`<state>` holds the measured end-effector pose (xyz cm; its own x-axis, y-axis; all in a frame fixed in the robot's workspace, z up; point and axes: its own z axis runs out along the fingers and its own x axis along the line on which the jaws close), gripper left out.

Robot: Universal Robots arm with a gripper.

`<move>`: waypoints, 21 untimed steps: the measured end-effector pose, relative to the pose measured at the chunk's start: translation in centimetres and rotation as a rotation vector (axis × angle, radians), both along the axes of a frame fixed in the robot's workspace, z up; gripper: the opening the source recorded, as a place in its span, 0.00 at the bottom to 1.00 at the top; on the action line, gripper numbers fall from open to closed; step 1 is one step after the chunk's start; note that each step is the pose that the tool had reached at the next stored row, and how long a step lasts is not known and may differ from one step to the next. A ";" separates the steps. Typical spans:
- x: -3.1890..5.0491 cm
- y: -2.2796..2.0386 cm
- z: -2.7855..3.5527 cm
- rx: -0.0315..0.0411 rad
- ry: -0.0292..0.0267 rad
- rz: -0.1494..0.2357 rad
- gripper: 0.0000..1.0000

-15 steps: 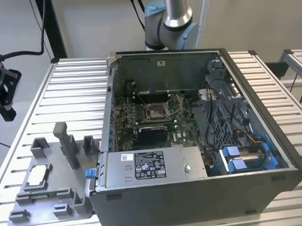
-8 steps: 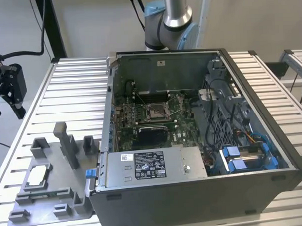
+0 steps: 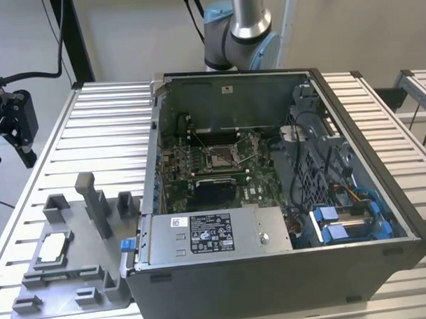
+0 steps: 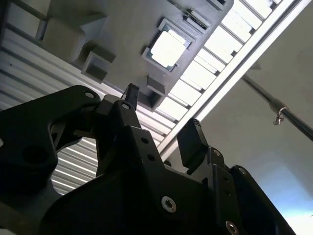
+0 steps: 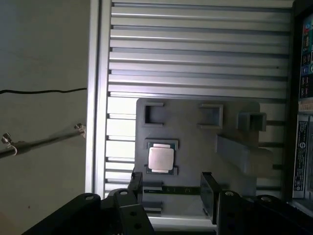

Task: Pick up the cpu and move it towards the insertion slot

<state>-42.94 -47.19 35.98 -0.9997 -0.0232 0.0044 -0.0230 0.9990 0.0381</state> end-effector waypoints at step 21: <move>0.00 0.00 -0.54 -0.0004 -0.0001 0.000 1.00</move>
